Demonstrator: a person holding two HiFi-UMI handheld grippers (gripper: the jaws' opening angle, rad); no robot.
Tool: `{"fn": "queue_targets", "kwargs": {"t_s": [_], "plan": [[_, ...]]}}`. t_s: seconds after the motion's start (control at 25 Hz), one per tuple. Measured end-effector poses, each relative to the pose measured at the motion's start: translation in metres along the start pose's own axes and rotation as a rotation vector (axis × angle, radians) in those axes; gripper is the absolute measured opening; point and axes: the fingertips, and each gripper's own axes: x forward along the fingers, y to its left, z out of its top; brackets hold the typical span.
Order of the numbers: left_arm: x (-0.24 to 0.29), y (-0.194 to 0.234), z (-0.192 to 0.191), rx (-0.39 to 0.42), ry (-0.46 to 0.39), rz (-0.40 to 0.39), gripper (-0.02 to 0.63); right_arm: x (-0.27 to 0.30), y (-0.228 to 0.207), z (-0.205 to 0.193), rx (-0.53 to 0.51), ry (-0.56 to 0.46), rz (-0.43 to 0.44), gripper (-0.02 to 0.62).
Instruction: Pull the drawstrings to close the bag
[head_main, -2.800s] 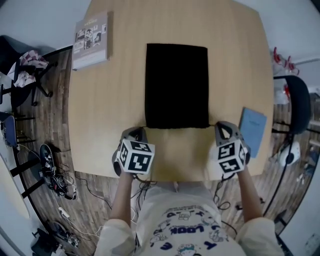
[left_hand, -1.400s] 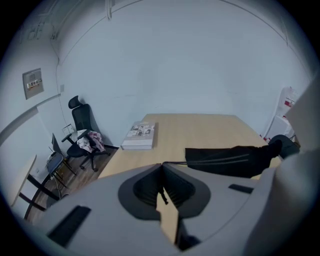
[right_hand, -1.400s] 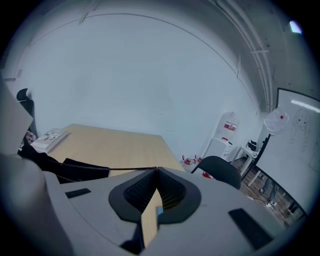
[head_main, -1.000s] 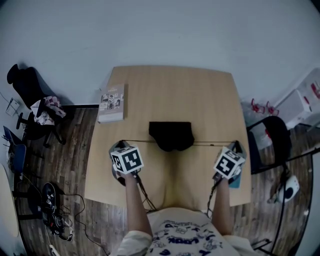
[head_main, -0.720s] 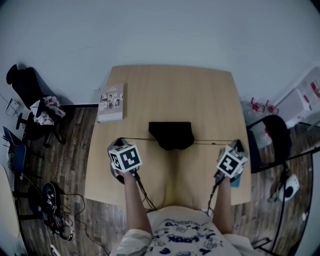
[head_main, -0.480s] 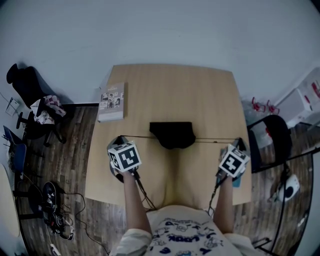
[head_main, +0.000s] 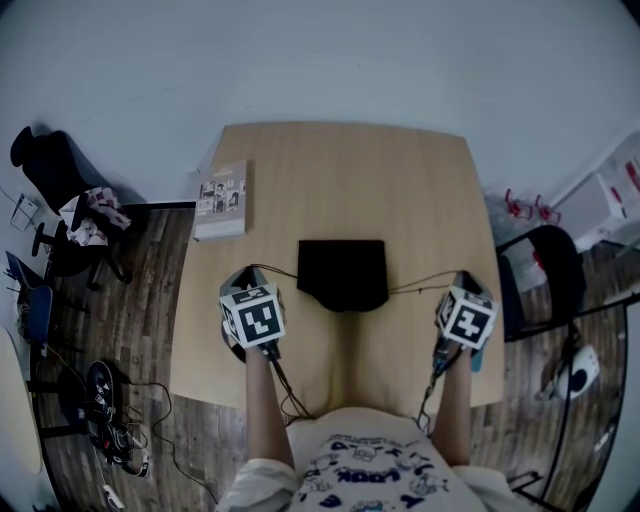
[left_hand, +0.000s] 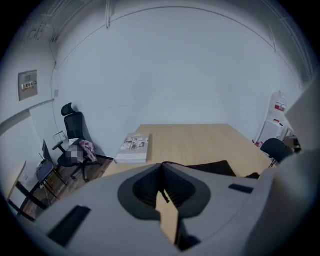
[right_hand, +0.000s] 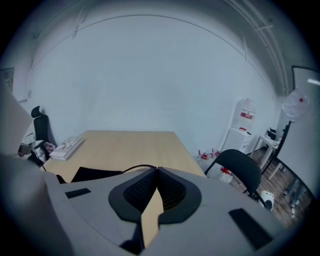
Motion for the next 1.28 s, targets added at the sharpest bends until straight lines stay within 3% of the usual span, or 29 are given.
{"fn": "queue_targets", "kwargs": {"t_s": [0.28, 0.36, 0.4, 0.48, 0.68, 0.96, 1.12, 1.28], "plan": [[0.004, -0.032, -0.033, 0.046, 0.077, -0.112, 0.008, 0.009, 0.022, -0.048, -0.057, 0.123, 0.089, 0.005], [0.007, -0.041, -0.046, 0.060, 0.104, -0.142, 0.036, 0.011, 0.028, -0.062, -0.077, 0.167, 0.115, 0.006], [0.009, -0.045, -0.053, 0.064, 0.114, -0.152, 0.054, 0.010, 0.030, -0.069, -0.088, 0.191, 0.128, 0.018], [0.010, -0.049, -0.063, 0.061, 0.132, -0.172, 0.079, 0.010, 0.035, -0.084, -0.105, 0.244, 0.162, 0.119], [0.004, -0.054, -0.074, 0.056, 0.153, -0.196, 0.084, 0.007, 0.038, -0.112, -0.152, 0.355, 0.219, 0.147], [-0.003, -0.066, -0.085, 0.074, 0.171, -0.239, 0.083, -0.015, 0.057, -0.156, -0.334, 0.580, 0.438, 0.147], [-0.010, -0.076, -0.082, 0.068, 0.154, -0.287, 0.083, -0.022, 0.067, -0.145, -0.303, 0.508, 0.491, 0.147], [-0.020, -0.091, -0.065, 0.071, 0.091, -0.331, 0.086, -0.030, 0.088, -0.095, -0.177, 0.274, 0.516, 0.149]]}}
